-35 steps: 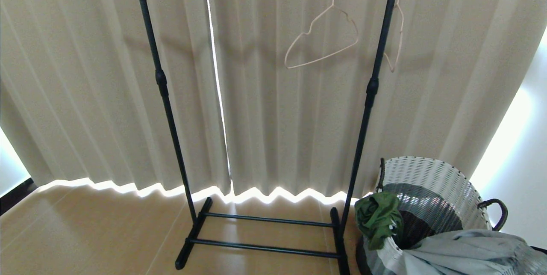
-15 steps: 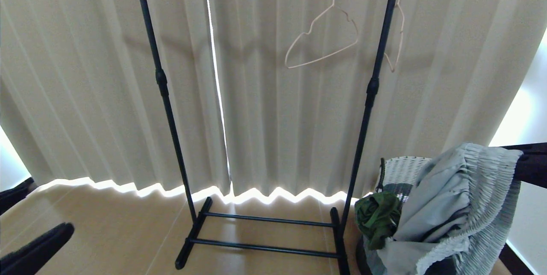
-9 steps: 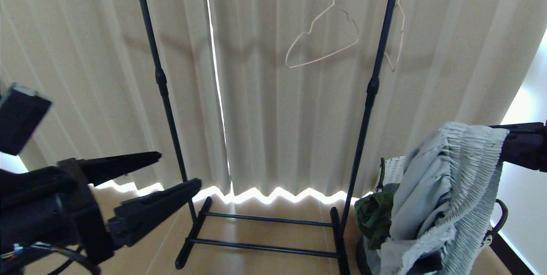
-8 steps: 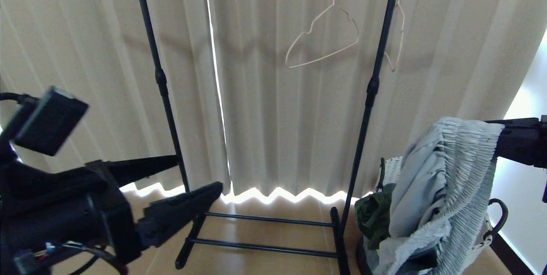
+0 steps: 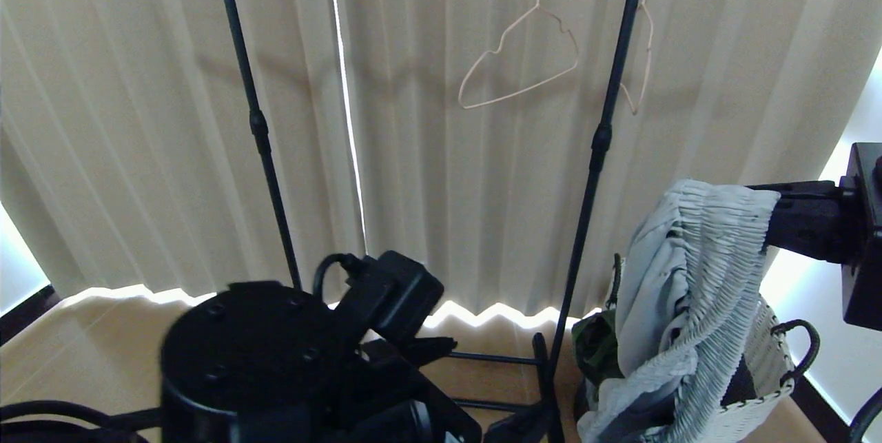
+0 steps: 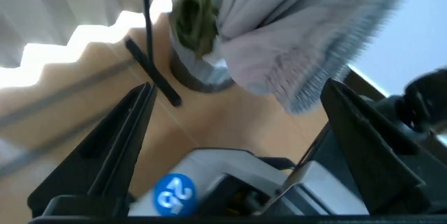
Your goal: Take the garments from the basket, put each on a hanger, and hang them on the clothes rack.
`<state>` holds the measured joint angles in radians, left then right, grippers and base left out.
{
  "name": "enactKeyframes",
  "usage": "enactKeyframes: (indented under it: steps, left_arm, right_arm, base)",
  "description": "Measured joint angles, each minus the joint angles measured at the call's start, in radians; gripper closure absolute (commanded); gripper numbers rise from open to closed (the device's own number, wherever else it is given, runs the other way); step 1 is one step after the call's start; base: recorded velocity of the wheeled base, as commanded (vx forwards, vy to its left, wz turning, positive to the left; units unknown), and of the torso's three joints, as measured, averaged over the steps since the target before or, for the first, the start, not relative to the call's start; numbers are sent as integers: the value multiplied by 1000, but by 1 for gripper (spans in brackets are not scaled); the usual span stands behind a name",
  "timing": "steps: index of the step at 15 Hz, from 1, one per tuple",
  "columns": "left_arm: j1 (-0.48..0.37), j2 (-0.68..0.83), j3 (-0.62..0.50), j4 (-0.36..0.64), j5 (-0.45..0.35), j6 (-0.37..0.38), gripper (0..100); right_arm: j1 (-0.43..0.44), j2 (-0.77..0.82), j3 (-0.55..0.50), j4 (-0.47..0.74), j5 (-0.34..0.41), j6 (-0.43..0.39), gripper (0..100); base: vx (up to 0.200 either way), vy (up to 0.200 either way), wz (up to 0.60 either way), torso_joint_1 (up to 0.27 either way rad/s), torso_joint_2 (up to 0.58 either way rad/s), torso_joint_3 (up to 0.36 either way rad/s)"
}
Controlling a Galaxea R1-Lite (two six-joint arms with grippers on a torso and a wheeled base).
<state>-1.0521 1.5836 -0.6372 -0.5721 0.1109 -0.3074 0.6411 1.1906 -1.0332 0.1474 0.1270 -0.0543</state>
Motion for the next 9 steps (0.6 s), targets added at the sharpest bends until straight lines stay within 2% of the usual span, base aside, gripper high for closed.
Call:
enactKeyframes:
  steps: [2, 5, 7, 9]
  left_arm:
    - [-46, 101, -22, -52, 37, -50, 0]
    - [-79, 182, -47, -75, 38, -60, 0]
    - [-86, 213, -60, -76, 40, -60, 0]
    - [-66, 260, -95, -110, 79, -83, 0]
  right_arm:
    - [13, -2, -2, -1, 1, 1, 100]
    - [22, -5, -2, -1, 35, 2, 100]
    - [25, -6, -3, -14, 43, 3, 100]
    - [44, -12, 2, -37, 44, 4, 100]
  base:
    - [0, 0, 0, 0, 0, 0]
    - [0, 0, 0, 0, 0, 0]
    - [0, 0, 0, 0, 0, 0]
    - [0, 0, 0, 0, 0, 0]
